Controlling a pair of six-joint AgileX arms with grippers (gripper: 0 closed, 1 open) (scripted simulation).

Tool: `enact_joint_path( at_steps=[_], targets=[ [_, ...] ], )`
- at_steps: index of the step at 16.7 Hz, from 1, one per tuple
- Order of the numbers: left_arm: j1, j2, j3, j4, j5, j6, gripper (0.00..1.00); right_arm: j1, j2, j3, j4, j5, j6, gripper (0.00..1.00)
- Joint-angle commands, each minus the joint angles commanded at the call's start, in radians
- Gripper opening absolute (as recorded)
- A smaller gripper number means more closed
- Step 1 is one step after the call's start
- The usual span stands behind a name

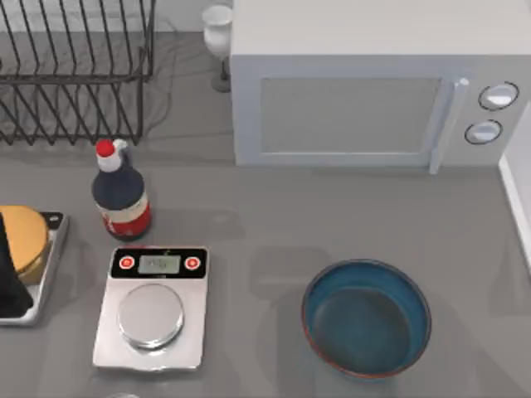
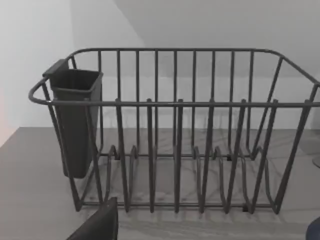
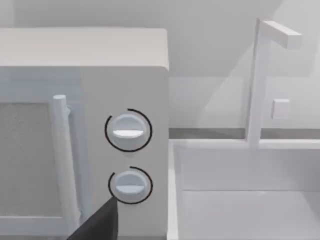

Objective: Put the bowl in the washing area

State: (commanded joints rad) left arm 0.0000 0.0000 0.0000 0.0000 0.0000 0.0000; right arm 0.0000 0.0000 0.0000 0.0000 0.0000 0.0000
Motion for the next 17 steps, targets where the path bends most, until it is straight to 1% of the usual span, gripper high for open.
enact_joint_path(
  at_steps=[4, 8, 11, 17],
  targets=[
    [0.000, 0.000, 0.000, 0.000, 0.000, 0.000, 1.00, 0.017, 0.032, 0.033, -0.031, -0.001, 0.017, 1.00],
    [0.000, 0.000, 0.000, 0.000, 0.000, 0.000, 1.00, 0.100, 0.221, 0.211, -0.191, -0.001, 0.102, 1.00],
    [0.000, 0.000, 0.000, 0.000, 0.000, 0.000, 1.00, 0.188, 0.474, 0.404, -0.374, 0.000, 0.194, 1.00],
    [0.000, 0.000, 0.000, 0.000, 0.000, 0.000, 1.00, 0.385, 1.086, 0.811, -0.786, 0.001, 0.394, 1.00]
  ],
)
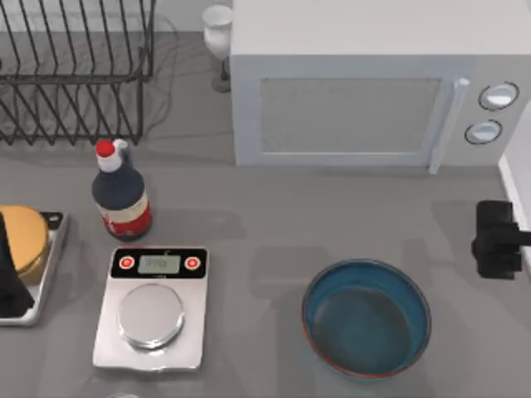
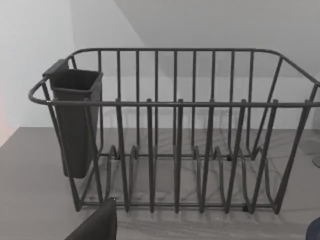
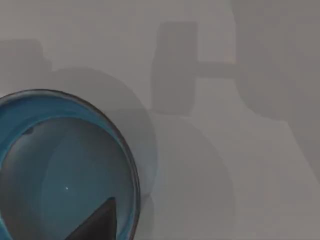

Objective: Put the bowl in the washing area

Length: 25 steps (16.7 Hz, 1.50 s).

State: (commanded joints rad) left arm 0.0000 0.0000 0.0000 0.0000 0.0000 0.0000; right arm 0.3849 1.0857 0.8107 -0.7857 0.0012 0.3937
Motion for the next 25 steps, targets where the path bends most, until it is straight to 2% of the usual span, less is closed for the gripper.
enact_joint_path(
  at_steps=[6, 11, 18, 25],
  targets=[
    [0.000, 0.000, 0.000, 0.000, 0.000, 0.000, 1.00, 0.156, 0.420, 0.332, -0.310, -0.002, 0.158, 1.00],
    [0.000, 0.000, 0.000, 0.000, 0.000, 0.000, 1.00, 0.208, 0.555, 0.449, -0.405, -0.001, 0.210, 1.00],
    [0.000, 0.000, 0.000, 0.000, 0.000, 0.000, 1.00, 0.205, 0.565, 0.415, -0.362, -0.001, 0.209, 1.00],
    [0.000, 0.000, 0.000, 0.000, 0.000, 0.000, 1.00, 0.210, 0.669, 0.210, -0.043, -0.001, 0.215, 1.00]
  ],
)
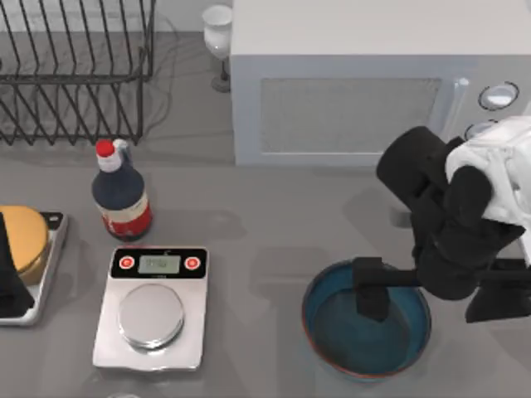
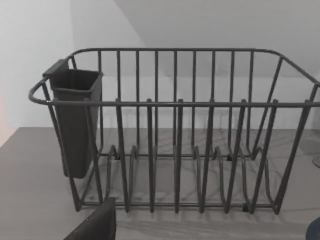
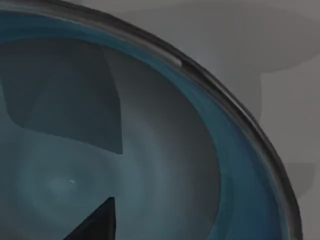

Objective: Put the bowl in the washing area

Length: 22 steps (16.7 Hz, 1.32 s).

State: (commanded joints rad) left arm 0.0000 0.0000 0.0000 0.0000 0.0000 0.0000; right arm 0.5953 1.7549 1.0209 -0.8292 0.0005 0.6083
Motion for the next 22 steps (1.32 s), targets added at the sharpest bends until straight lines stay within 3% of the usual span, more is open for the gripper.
enact_joint_path(
  at_steps=[6, 19, 22],
  targets=[
    [0.000, 0.000, 0.000, 0.000, 0.000, 0.000, 1.00, 0.001, 0.015, -0.034, 0.041, 0.000, 0.001, 1.00],
    [0.000, 0.000, 0.000, 0.000, 0.000, 0.000, 1.00, 0.001, 0.015, -0.034, 0.041, 0.000, 0.001, 0.02],
    [0.000, 0.000, 0.000, 0.000, 0.000, 0.000, 1.00, 0.001, 0.015, -0.034, 0.041, 0.000, 0.001, 0.00]
  ],
)
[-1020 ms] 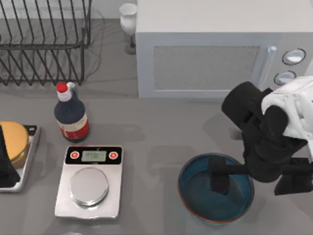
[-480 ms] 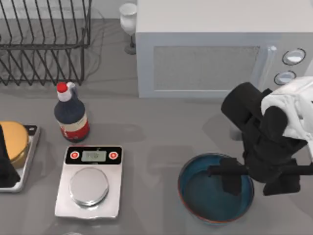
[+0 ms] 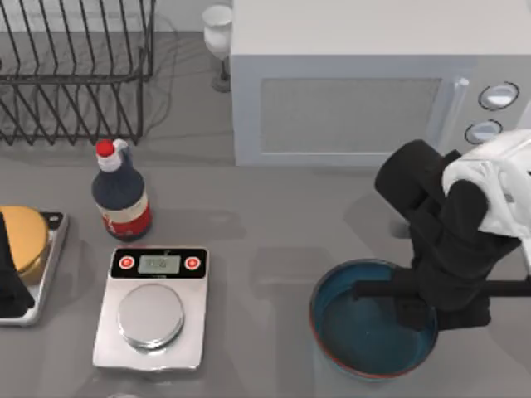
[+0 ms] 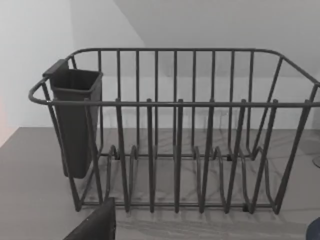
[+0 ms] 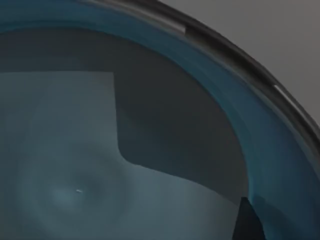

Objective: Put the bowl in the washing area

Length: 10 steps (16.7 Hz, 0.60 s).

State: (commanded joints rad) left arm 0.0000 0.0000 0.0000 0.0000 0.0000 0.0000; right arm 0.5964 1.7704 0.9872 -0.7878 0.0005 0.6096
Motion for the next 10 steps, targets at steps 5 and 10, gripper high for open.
enact_joint_path(
  at_steps=[5, 10],
  targets=[
    [0.000, 0.000, 0.000, 0.000, 0.000, 0.000, 1.00, 0.000, 0.000, 0.000, 0.000, 0.000, 0.000, 0.00],
    [0.000, 0.000, 0.000, 0.000, 0.000, 0.000, 1.00, 0.000, -0.012, 0.071, -0.074, 0.000, 0.004, 0.00]
  ],
)
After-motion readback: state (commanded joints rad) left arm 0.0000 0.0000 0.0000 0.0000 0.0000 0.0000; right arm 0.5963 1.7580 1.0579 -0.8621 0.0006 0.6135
